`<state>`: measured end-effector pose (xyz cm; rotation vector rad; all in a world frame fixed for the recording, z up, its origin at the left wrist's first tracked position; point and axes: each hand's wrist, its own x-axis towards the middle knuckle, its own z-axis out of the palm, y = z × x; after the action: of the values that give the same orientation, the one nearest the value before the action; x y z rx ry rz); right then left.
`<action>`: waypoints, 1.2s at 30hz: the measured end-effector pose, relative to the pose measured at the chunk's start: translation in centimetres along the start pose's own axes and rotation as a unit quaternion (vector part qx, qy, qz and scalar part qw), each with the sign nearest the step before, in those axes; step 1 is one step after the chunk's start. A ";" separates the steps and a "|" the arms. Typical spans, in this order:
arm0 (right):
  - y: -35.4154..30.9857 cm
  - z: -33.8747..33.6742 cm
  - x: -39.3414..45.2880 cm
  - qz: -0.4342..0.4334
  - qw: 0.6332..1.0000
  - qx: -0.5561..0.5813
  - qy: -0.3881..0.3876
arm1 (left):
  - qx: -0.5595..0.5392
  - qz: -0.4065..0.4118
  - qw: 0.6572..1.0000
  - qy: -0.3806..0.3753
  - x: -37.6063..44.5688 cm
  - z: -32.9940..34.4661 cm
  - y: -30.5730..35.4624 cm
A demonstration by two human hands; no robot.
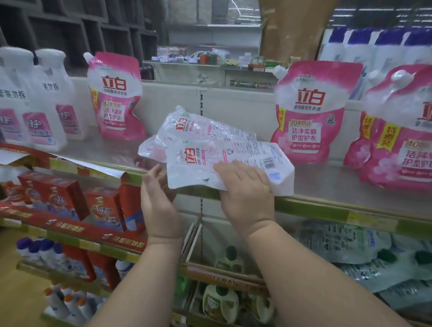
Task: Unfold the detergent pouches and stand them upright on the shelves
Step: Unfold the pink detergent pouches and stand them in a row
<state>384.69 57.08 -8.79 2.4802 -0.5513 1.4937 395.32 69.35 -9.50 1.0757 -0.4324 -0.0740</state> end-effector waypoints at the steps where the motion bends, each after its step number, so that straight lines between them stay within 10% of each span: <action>1: 0.0 -0.4 0.5 0.014 1.000 0.023 0.010 | -0.065 -0.048 0.997 -0.006 0.3 0.5 0.2; 6: 1.5 -2.1 2.7 0.094 0.989 0.107 0.038 | -0.143 -0.179 0.971 -0.073 1.6 3.3 1.0; 15: 4.5 -5.2 5.1 0.240 0.956 0.165 0.044 | 0.020 -0.174 0.956 -0.237 2.0 8.7 0.7; 36: 9.7 -7.1 5.7 0.410 0.888 0.195 0.080 | 0.076 -0.203 0.929 -0.301 2.7 16.9 1.3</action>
<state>377.40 49.47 -0.67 2.4697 -1.5394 2.2610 391.25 55.12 -0.80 1.2763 -0.7673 -0.7661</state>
